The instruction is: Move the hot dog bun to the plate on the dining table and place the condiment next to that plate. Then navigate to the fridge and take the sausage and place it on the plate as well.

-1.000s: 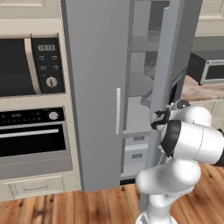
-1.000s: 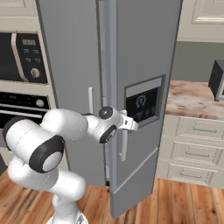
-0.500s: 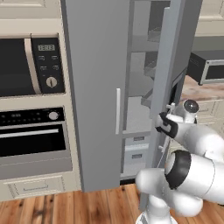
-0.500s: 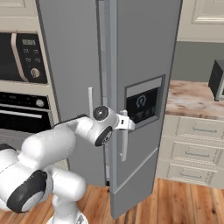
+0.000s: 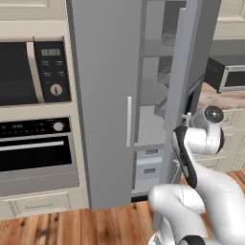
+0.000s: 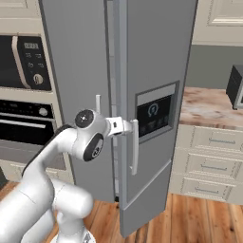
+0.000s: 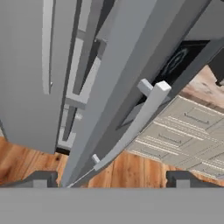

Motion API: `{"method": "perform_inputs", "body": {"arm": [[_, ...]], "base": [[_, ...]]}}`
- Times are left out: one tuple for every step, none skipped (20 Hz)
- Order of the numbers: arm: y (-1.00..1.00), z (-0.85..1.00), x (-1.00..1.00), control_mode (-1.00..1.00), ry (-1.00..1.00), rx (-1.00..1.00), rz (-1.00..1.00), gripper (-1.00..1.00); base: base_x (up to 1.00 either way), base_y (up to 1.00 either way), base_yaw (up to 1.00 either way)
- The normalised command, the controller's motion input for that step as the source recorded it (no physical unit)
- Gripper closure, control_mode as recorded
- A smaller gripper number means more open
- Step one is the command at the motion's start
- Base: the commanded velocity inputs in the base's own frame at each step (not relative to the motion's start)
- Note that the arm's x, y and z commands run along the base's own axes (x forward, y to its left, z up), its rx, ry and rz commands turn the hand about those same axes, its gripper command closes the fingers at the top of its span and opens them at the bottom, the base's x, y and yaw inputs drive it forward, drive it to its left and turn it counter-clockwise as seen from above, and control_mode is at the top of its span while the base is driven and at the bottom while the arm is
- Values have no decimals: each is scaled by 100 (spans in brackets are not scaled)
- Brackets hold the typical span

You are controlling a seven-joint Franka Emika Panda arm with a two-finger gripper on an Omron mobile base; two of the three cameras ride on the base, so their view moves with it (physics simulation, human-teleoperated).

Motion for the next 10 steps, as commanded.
{"method": "perform_inputs", "body": {"arm": [[50,79,-50,-100,9,-28,15,-100],[57,79,-46,-100,9,-29,13,-100],[62,77,-50,-100,9,-28,12,-100],[69,75,-51,-100,8,-28,11,-100],[73,72,-55,-100,5,-27,10,-100],[72,67,-49,-100,5,-26,8,-100],[75,65,-23,-100,13,-24,6,-100],[74,71,-5,-100,14,-24,5,-100],[71,75,0,-100,12,-24,5,-100],[68,80,0,-100,11,-23,5,-100]], "base": [[0,0,0],[0,0,0],[0,0,0],[0,0,0],[0,0,0],[0,0,0],[0,0,0],[0,0,0],[0,0,0],[0,0,0]]}}
